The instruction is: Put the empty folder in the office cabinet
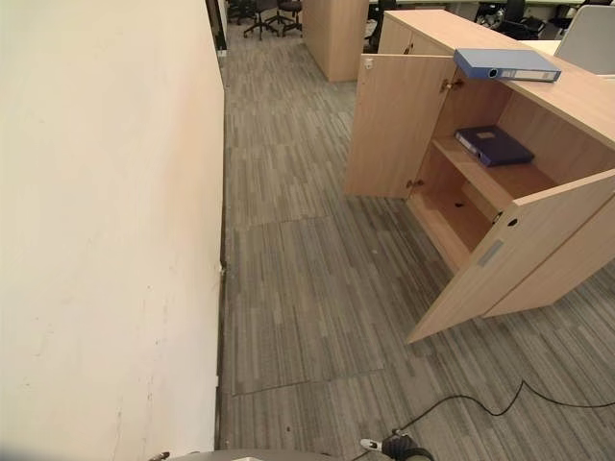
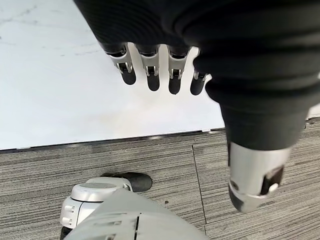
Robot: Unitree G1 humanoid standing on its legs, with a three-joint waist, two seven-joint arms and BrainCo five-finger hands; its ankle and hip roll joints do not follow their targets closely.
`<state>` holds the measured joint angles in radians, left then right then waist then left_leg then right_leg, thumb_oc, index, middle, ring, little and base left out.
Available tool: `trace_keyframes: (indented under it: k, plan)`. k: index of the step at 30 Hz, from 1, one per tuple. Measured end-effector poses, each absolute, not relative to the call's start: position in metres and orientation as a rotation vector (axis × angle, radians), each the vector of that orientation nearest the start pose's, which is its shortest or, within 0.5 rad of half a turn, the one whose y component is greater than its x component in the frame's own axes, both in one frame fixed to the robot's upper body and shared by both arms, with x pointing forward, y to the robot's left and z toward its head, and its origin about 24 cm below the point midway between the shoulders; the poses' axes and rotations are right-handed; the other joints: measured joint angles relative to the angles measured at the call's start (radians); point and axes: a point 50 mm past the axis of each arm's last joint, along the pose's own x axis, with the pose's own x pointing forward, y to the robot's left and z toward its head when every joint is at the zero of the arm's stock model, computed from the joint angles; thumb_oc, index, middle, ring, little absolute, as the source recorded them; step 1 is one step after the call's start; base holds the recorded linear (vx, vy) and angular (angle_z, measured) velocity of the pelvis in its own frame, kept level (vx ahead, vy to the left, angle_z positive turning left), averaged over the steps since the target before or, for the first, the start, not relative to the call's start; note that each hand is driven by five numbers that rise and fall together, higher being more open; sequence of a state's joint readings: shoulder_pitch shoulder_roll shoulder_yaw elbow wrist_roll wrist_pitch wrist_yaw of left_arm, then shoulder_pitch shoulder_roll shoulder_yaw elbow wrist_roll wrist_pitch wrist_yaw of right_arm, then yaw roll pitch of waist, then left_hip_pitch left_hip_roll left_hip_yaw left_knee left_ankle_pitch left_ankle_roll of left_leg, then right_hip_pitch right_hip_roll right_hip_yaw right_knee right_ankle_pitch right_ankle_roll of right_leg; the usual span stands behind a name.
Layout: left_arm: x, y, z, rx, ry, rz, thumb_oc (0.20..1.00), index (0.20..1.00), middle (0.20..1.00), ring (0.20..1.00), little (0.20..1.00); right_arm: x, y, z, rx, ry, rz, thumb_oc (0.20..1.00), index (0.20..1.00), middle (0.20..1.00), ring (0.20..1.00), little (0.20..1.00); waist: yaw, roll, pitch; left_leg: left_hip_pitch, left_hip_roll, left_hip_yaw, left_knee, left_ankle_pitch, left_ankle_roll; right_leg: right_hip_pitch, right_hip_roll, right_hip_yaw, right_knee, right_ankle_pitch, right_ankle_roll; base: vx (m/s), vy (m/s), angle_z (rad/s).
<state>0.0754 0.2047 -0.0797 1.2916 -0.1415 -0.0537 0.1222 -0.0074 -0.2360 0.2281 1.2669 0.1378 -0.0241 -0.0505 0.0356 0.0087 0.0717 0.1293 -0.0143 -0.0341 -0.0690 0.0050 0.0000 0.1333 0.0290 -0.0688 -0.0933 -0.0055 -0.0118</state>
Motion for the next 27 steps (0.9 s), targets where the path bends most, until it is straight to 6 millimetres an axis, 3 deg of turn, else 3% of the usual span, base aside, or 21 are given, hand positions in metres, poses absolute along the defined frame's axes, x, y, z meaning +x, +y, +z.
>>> trace_keyframes:
  k: [21, 27]
  plan:
    - [0.0469, 0.2345, -0.1685, 0.21, 1.299, 0.267, 1.0, 1.0, 1.0, 1.0, 1.0, 0.0821, -0.229, -0.1646, -0.256, 1.249, -0.075, 1.0, 1.0, 1.0, 1.0, 1.0, 0.0, -0.014, -0.013, 0.009, 0.0, 0.0, -0.002, 0.0, 0.0, 0.008, 0.0, 0.001, 0.0, 0.0, 0.0, 0.0, 0.0, 0.0]
    - [0.0481, 0.2317, -0.1689, 0.255, 1.301, 0.191, 1.0, 1.0, 1.0, 1.0, 1.0, 0.0802, -0.2292, -0.1651, -0.253, 1.26, -0.072, 1.0, 1.0, 1.0, 1.0, 1.0, -0.002, -0.01, -0.014, 0.009, 0.0, 0.0, -0.005, 0.0, 0.0, 0.007, 0.0, 0.001, 0.0, -0.001, -0.001, 0.0, 0.0, 0.0]
